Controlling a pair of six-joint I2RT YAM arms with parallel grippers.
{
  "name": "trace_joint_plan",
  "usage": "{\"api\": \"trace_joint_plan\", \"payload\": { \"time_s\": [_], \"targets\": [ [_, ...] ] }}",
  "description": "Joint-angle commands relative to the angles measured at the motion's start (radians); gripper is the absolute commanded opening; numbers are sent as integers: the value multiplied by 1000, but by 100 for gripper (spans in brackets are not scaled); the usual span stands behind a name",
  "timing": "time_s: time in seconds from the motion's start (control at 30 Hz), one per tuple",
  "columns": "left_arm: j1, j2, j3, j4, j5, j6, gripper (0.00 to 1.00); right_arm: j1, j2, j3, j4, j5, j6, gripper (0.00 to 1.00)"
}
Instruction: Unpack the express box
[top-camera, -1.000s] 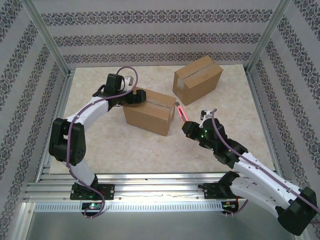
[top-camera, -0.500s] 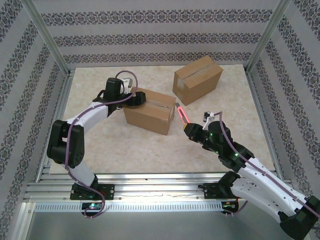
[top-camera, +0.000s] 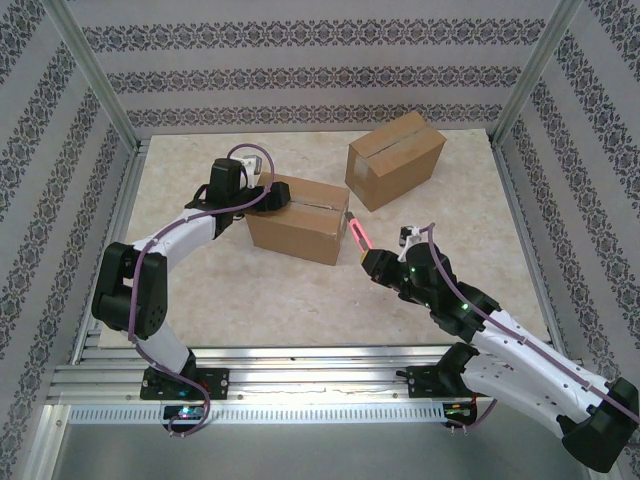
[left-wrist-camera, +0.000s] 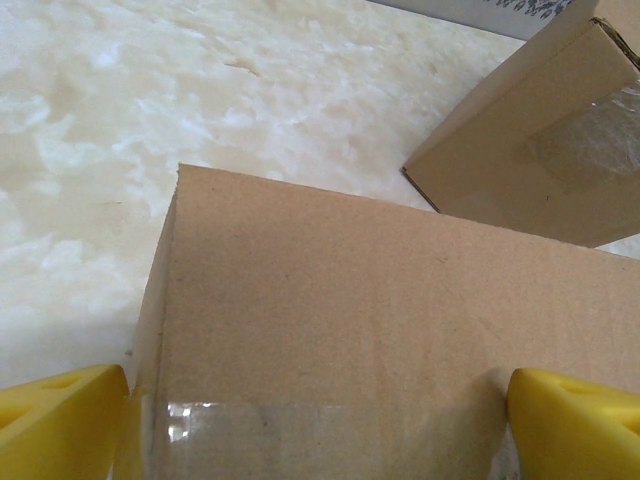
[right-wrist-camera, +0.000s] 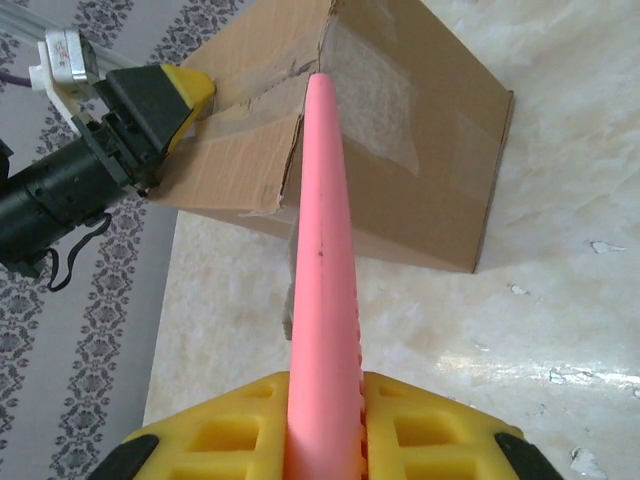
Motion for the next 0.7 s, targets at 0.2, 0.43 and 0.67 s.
{"api": "trace_joint_plan", "payload": {
  "time_s": [0.2,0.43,0.67],
  "targets": [
    [-2,70,-29,-128,-72,25,96,9,42,28,71,62,2,0],
    [-2,70,-27,-132,-70,29,96,9,80,37,123,67,-12,0],
    [-2,73,-27,-136,-71,31,96,8,69,32,147,90,-19,0]
  ]
}}
